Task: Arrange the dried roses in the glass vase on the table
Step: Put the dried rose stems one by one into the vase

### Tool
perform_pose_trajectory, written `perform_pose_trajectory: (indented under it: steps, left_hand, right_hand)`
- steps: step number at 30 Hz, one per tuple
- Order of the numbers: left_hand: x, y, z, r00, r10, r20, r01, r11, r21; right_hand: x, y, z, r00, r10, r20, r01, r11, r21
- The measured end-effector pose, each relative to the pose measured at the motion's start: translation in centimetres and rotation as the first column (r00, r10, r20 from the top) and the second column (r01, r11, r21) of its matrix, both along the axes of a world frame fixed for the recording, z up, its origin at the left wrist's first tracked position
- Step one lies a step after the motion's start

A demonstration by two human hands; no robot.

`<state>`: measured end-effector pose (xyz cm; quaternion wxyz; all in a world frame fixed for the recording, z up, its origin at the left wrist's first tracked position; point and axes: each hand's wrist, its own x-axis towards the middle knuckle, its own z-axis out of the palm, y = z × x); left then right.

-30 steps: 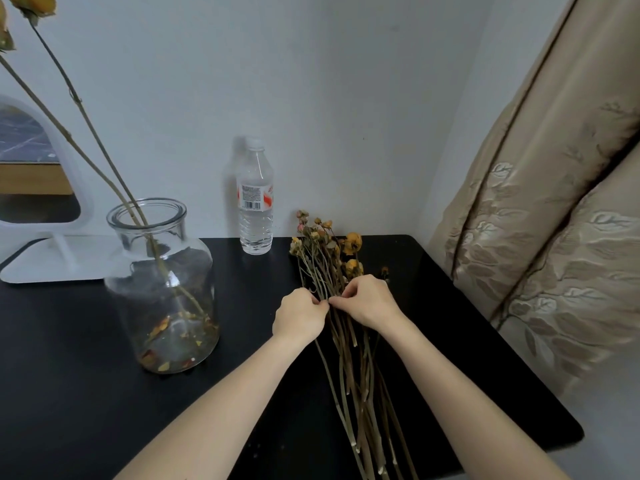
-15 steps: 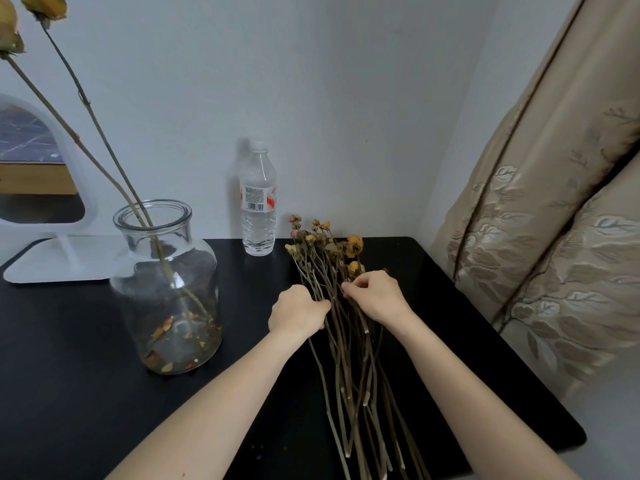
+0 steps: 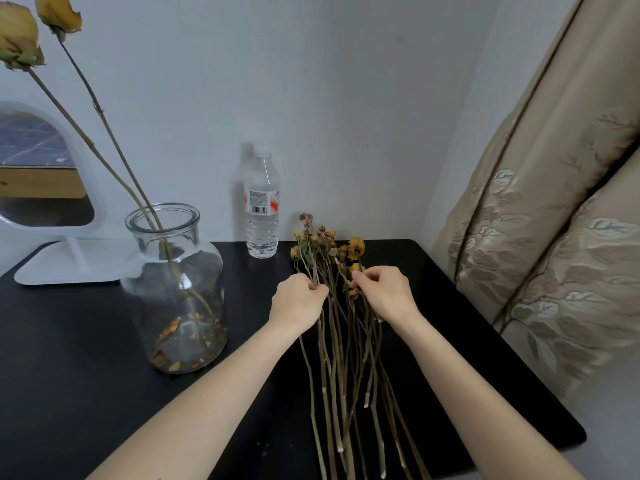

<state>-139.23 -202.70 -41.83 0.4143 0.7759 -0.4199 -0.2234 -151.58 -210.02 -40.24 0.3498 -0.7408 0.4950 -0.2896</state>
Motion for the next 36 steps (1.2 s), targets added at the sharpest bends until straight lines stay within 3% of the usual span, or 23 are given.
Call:
perform_pose_trajectory:
  steps: [12,18,30,36]
  left_hand:
    - [0.0,0.2,1.4,0.990,-0.035,-0.138,0.013,0.987,-0.158]
    - [0.5,0.8,1.4,0.984,-0.043,-0.175,0.013,0.986,-0.169]
    - [1.1,1.5,0.8,0.965,-0.015,-0.261,-0.029,0.986,-0.165]
    - [1.4,1.6,0.5,0.965,-0.001,-0.262,-0.040,0.988,-0.150]
  right_hand:
    - [-0.4,0.3,-0.2,0.998,0.037,0.049,-0.030,0.991,-0.132]
    - [-0.9,-0.1,-0.7,0.999,0.032,0.023,-0.030,0.995,-0.099]
    - [1.5,-1.7,-1.0,0.923,0.055,-0.381,-0.028,0.997,0.077]
    - [2.3,-1.9,-1.1,0.883,0.028,-0.468,0.005,0.998,0.069]
